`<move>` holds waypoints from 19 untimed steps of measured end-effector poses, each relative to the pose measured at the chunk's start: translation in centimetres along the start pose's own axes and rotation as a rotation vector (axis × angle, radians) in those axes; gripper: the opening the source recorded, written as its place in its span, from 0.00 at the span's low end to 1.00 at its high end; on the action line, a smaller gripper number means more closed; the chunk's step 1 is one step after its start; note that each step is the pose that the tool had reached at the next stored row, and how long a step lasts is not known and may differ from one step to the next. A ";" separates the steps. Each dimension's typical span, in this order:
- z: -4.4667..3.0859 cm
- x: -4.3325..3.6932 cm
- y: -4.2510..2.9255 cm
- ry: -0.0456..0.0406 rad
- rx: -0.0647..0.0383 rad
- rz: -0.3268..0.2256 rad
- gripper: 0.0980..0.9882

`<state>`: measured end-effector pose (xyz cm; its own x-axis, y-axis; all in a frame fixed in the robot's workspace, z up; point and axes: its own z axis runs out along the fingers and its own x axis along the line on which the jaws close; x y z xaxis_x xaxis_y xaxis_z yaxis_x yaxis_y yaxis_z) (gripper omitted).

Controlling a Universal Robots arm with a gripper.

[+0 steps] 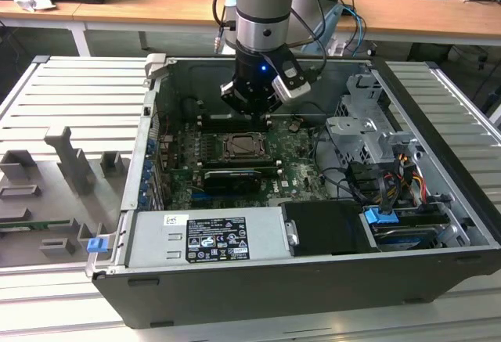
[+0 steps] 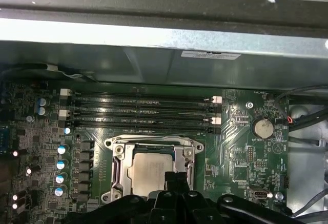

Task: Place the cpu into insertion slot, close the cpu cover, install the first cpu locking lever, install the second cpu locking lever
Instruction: 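Install the second cpu locking lever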

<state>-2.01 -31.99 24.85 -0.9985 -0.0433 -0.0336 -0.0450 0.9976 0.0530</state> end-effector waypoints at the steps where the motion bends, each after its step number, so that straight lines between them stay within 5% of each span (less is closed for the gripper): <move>1: 0.00 0.00 -0.06 0.0000 0.000 0.000 0.01; 19: -0.59 0.01 -0.76 0.0000 0.000 0.000 0.01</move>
<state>-2.01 -32.78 25.40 -0.9985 -0.0433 -0.0336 -0.0451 0.9976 0.0531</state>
